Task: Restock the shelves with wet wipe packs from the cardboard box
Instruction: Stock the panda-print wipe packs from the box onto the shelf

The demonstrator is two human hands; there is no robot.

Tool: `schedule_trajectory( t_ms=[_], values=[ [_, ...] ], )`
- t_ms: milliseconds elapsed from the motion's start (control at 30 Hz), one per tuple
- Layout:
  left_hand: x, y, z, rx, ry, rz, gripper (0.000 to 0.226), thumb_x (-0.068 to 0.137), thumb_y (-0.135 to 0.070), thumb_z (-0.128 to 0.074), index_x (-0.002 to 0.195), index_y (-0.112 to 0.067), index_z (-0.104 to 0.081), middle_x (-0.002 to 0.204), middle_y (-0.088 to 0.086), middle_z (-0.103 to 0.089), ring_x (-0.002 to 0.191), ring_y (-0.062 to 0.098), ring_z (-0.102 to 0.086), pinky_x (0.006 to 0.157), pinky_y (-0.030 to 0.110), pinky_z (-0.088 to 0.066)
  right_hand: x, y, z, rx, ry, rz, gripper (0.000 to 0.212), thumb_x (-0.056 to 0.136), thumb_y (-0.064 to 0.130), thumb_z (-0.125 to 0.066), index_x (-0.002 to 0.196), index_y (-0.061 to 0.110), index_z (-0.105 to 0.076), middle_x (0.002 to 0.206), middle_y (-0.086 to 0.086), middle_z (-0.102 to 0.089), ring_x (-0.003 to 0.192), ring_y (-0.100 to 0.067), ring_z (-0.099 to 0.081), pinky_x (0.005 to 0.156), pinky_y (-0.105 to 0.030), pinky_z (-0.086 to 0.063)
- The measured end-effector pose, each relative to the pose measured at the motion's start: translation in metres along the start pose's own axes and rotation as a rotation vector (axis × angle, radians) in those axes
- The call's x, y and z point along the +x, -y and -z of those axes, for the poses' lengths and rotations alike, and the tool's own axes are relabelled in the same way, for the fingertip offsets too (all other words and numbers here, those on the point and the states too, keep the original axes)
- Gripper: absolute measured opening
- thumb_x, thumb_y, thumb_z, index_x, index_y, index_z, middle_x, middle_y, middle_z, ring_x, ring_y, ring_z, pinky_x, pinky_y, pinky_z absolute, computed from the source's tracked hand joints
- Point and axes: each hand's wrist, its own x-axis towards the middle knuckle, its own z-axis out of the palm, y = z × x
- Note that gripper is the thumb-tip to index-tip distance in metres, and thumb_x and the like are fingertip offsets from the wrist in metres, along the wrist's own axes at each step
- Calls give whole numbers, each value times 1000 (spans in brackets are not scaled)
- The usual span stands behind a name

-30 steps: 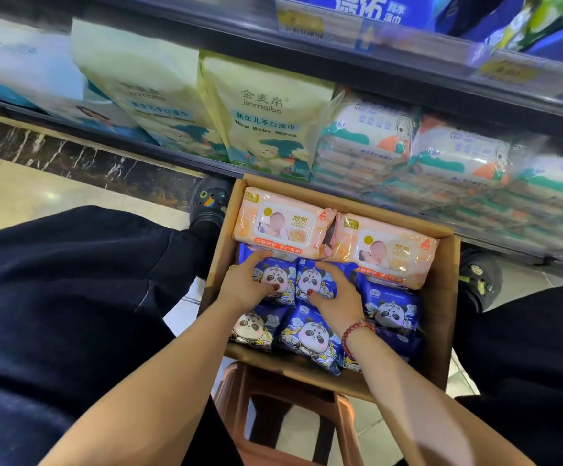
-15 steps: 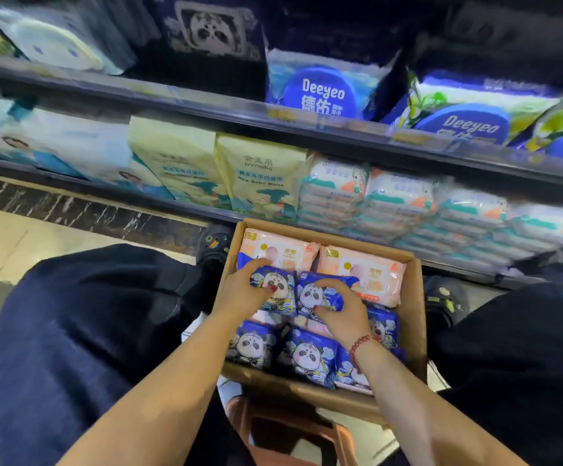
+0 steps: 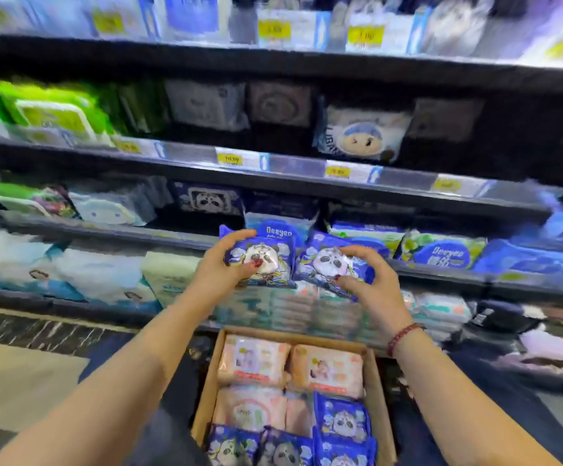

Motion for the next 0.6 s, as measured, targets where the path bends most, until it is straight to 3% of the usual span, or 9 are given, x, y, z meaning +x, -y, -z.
schedule_trajectory(
  t_ms=[100, 267, 433, 600],
  values=[
    [7, -50, 11, -22, -17, -133, 48, 81, -4, -73, 121, -30, -62, 122, -2, -63, 103, 17, -65, 78, 21, -56, 18, 46, 13, 35, -41, 117, 43, 71, -11, -69, 91, 27, -64, 101, 21, -65, 99, 10, -55, 81, -11, -45],
    [15, -130, 30, -83, 1, -313, 48, 81, 0, -72, 114, -34, -62, 116, 1, -66, 88, 9, -69, 74, 25, -59, 36, 114, 32, 132, -83, 281, 43, 72, -11, -68, 91, 29, -66, 101, 24, -65, 94, 6, -57, 66, -15, -49],
    [23, -185, 47, -125, -5, -411, 48, 80, -5, -74, 113, -39, -63, 115, 0, -67, 96, 13, -70, 78, 30, -59, 48, 166, 47, 257, -57, 346, 43, 71, -6, -72, 95, 29, -69, 118, -3, -65, 105, -20, -62, 86, -37, -51],
    [27, -207, 54, -149, 14, -438, 49, 80, -5, -74, 110, -41, -63, 115, 0, -64, 95, 14, -70, 71, 23, -57, 58, 193, 48, 232, -33, 398, 44, 74, -6, -71, 95, 33, -69, 123, 0, -62, 116, -21, -58, 94, -41, -50]
  ],
)
